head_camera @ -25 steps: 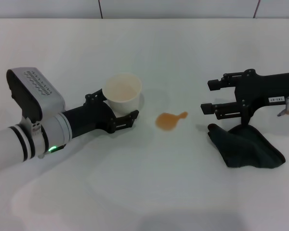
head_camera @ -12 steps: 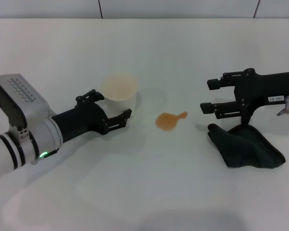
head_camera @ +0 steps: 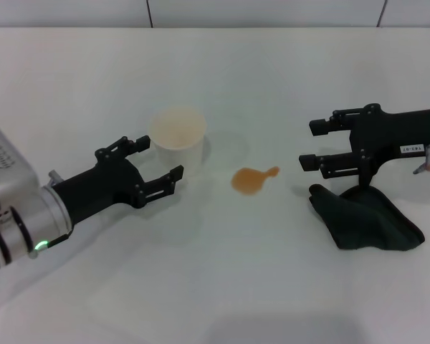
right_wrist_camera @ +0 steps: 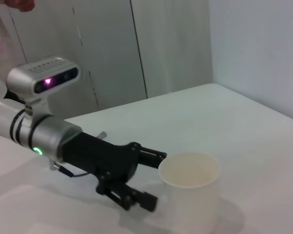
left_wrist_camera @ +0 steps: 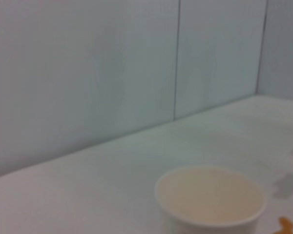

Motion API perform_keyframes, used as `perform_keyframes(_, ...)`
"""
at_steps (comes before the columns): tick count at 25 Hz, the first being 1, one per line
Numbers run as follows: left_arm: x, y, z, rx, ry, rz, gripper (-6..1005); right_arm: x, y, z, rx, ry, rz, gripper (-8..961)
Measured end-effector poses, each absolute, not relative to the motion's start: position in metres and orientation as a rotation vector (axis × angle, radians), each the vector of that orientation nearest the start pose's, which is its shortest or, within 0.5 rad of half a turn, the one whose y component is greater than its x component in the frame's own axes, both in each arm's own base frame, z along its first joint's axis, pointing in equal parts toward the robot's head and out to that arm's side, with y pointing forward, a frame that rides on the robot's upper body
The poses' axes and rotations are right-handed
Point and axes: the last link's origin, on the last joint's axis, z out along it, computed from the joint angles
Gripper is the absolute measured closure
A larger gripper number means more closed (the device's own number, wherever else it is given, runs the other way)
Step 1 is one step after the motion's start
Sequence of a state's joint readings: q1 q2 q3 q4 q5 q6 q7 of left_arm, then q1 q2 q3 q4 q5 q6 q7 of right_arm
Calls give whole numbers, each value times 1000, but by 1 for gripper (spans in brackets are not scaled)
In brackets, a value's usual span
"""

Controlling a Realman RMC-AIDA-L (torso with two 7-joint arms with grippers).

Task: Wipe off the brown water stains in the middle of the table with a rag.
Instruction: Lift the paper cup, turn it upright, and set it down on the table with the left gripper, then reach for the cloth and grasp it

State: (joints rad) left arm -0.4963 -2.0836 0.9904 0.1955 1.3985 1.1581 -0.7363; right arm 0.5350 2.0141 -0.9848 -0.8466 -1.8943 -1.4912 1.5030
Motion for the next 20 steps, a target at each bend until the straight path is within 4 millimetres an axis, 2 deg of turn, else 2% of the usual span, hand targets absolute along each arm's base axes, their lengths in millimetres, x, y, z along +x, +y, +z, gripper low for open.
perform_keyframes(6,-300,301,-48,-2522,-478,-692,151,228,352,20,-2849,454,479,246)
perform_keyframes(11,-300,288,-23,-2659,-467,-609,152,228,344,23,-2874,487,384,245)
perform_keyframes(14,-300,282,-14,-2702,-471,-573,152,229,342,25,-2880,529,324,245)
perform_keyframes(20,-287,271,7,-2855,-419,-482,153,229,342,29,-2881,596,167,245)
